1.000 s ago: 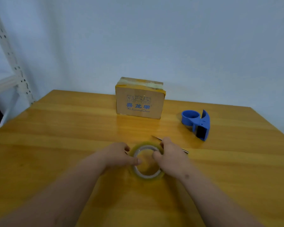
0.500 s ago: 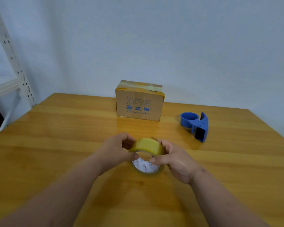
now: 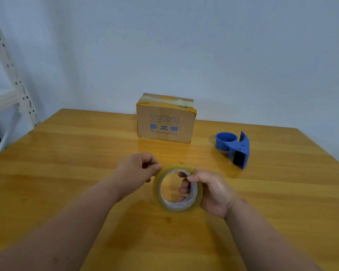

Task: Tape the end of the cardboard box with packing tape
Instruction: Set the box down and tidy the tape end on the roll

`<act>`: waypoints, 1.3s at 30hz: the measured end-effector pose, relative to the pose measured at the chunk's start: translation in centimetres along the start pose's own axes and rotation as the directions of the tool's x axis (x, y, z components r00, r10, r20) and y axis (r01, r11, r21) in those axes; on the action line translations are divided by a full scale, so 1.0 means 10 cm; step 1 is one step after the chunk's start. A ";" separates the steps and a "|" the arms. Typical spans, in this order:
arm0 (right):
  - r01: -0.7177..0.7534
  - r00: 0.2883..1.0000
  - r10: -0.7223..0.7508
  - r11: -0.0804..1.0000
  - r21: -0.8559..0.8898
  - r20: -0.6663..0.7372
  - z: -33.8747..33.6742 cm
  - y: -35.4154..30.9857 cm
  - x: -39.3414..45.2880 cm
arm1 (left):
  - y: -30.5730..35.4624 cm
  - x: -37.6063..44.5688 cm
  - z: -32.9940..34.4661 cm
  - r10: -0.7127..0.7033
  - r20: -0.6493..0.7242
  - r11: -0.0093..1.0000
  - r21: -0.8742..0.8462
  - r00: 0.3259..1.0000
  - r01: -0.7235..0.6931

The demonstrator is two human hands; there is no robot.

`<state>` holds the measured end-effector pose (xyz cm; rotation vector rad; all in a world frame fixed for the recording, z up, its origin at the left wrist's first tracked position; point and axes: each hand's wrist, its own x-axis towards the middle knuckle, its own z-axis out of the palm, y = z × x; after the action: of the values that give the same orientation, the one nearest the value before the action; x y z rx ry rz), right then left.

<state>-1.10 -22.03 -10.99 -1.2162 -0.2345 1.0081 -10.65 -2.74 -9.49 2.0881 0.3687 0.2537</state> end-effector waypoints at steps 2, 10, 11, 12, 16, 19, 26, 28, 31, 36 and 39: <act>-0.026 1.000 0.026 0.999 0.030 0.012 -0.01 0.01 0.02 | 0.01 0.00 0.02 0.009 0.011 1.000 0.020 1.000 -0.010; -0.074 0.997 0.075 0.995 0.066 -0.006 -0.06 0.08 0.05 | 0.07 -0.01 0.04 -0.029 0.030 0.998 0.058 0.999 0.027; -0.070 0.997 0.072 0.995 0.068 -0.027 -0.06 0.09 0.06 | 0.08 -0.01 0.04 -0.028 0.017 0.997 0.067 0.999 0.027; -0.059 0.996 0.063 0.996 0.072 -0.059 -0.05 0.09 0.07 | 0.09 -0.01 0.04 -0.022 0.008 0.997 0.080 1.000 0.021; 0.027 0.972 -0.056 0.992 -0.127 -0.230 0.03 0.09 0.15 | 0.14 -0.01 0.07 0.021 0.002 0.981 0.193 1.000 -0.021; 0.062 0.902 -0.273 0.849 -0.525 -0.335 0.10 0.10 0.19 | 0.19 0.01 0.09 0.040 -0.014 0.955 0.295 0.999 -0.034; 0.255 0.851 -0.523 0.480 -0.839 -0.040 0.38 0.23 0.01 | 0.26 0.06 0.06 -0.058 0.000 0.967 0.247 0.998 0.056; 0.253 0.886 -0.463 0.445 -0.859 0.021 0.40 0.25 0.02 | 0.29 0.05 0.05 -0.039 -0.003 0.958 0.284 0.999 0.038; 0.268 0.896 -0.445 0.509 -0.818 0.017 0.39 0.20 0.02 | 0.28 0.04 0.04 0.047 -0.012 0.892 0.451 0.999 -0.037; 0.232 0.901 -0.430 0.595 -0.770 -0.061 0.39 0.13 -0.02 | 0.21 0.02 0.10 0.219 -0.143 0.882 0.451 0.965 -0.133; 0.215 0.899 -0.426 0.631 -0.745 -0.101 0.40 0.14 -0.02 | 0.21 -0.01 0.12 0.285 -0.200 0.898 0.397 0.937 -0.188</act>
<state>-4.54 -19.48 -10.60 -1.9339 -0.6610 0.3944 -10.02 -4.81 -8.28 2.4877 0.3297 0.6471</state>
